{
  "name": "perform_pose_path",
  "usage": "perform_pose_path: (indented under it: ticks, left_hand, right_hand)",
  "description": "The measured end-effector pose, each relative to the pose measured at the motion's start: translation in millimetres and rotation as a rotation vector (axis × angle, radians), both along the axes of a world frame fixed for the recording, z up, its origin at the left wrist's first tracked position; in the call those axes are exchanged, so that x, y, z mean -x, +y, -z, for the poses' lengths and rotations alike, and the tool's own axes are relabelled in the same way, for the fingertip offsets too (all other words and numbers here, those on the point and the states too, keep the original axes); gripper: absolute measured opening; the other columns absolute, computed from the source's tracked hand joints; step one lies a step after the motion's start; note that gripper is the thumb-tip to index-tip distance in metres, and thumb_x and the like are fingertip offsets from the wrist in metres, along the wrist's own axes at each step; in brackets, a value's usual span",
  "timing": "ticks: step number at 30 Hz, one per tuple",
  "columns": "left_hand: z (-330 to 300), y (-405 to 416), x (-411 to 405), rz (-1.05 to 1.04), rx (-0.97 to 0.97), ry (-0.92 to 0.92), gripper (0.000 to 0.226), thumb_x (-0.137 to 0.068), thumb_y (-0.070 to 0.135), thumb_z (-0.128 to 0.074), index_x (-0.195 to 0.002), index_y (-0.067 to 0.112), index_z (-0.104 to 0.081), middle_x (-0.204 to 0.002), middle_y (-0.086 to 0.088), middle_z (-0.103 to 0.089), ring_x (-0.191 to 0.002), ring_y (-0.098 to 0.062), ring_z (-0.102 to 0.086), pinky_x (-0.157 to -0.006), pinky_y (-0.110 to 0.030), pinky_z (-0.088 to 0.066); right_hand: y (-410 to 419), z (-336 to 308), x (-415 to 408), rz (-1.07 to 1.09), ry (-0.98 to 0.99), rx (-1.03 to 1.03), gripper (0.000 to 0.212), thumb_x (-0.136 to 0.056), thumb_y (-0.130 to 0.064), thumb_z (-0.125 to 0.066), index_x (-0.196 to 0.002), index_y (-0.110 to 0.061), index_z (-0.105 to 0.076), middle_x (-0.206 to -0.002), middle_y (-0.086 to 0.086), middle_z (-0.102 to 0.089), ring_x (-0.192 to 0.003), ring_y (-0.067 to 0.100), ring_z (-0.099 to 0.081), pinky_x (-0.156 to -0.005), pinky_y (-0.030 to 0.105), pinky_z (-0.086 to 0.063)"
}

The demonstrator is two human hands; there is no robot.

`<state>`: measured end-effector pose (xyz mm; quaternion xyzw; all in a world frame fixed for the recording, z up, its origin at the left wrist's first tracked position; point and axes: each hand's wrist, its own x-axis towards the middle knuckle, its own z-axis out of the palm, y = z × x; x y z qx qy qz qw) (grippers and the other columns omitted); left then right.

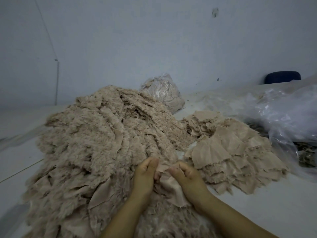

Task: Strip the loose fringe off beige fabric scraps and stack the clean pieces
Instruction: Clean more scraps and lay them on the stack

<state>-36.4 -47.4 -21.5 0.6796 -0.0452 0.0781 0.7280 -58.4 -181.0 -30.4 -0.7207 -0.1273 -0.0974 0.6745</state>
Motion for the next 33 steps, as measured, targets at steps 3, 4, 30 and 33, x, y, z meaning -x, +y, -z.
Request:
perform_pose_path:
  ticks: [3,4,30,33]
  left_hand:
    - [0.1,10.5,-9.3,-0.127,0.159,0.045,0.035,-0.099,0.018,-0.043,-0.066,0.009,-0.048,-0.045,0.003,-0.035,-0.048,-0.015,-0.030,-0.047,-0.026,-0.026]
    - [0.4,12.7,-8.6,-0.113,0.156,0.043,0.034,-0.099,0.022,-0.044,-0.068,0.009,-0.050,-0.047,0.003,-0.041,-0.049,-0.018,-0.035,-0.045,-0.026,-0.031]
    - [5.5,-2.5,2.6,0.326,0.287,0.106,0.016,-0.088,0.004,-0.053,-0.103,0.002,-0.057,-0.089,-0.014,-0.070,-0.074,-0.020,-0.069,-0.059,-0.025,-0.054]
    - [5.8,-7.1,3.8,0.190,0.173,0.036,0.010,-0.094,0.005,-0.048,-0.100,0.007,-0.057,-0.077,-0.004,-0.069,-0.060,-0.010,-0.063,-0.049,-0.019,-0.048]
  right_hand:
    - [-5.2,-3.9,0.1,0.103,-0.039,-0.133,0.025,-0.093,-0.025,-0.052,-0.070,-0.015,-0.052,-0.057,-0.014,-0.046,-0.054,0.001,-0.040,-0.054,0.015,-0.035]
    - [-7.1,-4.2,-1.1,0.125,-0.033,-0.175,0.024,-0.095,-0.021,-0.051,-0.072,-0.014,-0.052,-0.057,-0.012,-0.047,-0.054,0.002,-0.042,-0.053,0.016,-0.036]
    - [-3.1,-0.8,-3.1,0.002,0.372,-0.391,0.014,-0.090,-0.016,-0.062,-0.098,-0.007,-0.056,-0.064,0.005,-0.063,-0.051,0.015,-0.056,-0.046,0.026,-0.047]
    - [-7.6,-3.2,-6.0,0.127,0.325,-0.524,0.011,-0.096,-0.009,-0.051,-0.092,-0.005,-0.060,-0.057,0.003,-0.058,-0.045,0.011,-0.052,-0.042,0.024,-0.047]
